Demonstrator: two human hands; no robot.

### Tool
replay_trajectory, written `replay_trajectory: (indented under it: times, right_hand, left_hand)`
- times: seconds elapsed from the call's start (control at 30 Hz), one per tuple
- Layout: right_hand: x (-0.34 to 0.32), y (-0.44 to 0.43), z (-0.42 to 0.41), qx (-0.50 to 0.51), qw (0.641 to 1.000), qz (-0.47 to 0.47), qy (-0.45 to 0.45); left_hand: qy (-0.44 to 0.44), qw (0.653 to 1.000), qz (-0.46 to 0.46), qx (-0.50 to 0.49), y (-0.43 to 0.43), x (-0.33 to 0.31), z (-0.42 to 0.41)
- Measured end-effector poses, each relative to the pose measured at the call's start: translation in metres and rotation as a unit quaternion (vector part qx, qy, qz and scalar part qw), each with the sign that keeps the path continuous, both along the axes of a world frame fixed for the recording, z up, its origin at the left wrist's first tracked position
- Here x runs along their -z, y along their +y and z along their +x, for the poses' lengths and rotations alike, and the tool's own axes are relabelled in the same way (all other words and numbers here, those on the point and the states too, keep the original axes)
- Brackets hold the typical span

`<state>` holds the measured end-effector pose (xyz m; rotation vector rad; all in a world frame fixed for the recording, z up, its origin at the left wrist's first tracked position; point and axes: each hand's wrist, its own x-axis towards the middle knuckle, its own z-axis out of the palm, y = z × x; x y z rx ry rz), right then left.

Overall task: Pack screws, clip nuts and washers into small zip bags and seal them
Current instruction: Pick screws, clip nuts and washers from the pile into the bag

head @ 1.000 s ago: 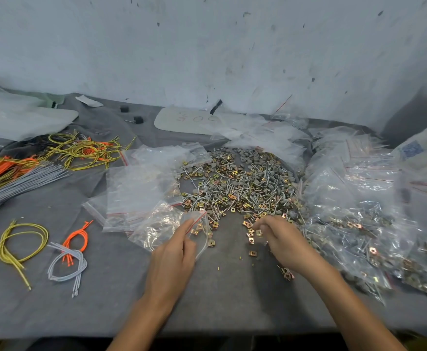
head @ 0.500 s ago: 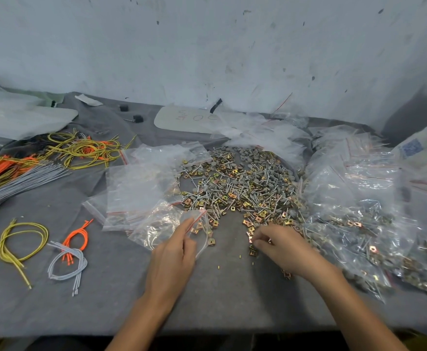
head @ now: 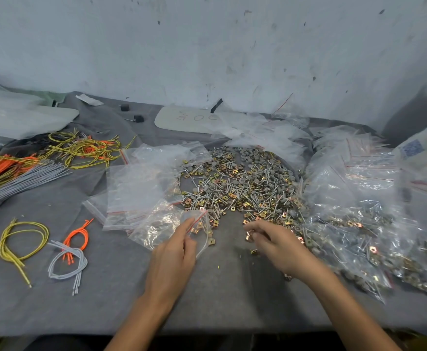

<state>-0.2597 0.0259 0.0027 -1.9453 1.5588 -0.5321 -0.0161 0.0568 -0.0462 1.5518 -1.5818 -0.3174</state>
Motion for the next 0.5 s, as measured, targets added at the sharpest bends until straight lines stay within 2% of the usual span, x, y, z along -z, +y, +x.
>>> replay_trajectory:
  times: [0.13, 0.2, 0.43, 0.5]
  right_hand:
    - [-0.004, 0.007, 0.019, 0.015, 0.971, 0.07, -0.23]
    - [-0.006, 0.011, 0.028, 0.004, 0.955, 0.092, -0.281]
    - [-0.009, 0.015, 0.07, -0.028, 0.948, 0.11, -0.297]
    - [-0.007, 0.013, 0.084, -0.021, 0.967, 0.08, -0.241]
  left_hand:
    - [0.002, 1.0, 0.006, -0.005, 0.0, -0.001, 0.0]
    - [0.001, 1.0, 0.006, -0.007, 0.0, -0.001, 0.0]
    - [-0.002, 1.0, -0.004, 0.006, 0.001, -0.002, 0.0]
    - [0.001, 1.0, 0.0, 0.013, 0.001, -0.002, 0.0]
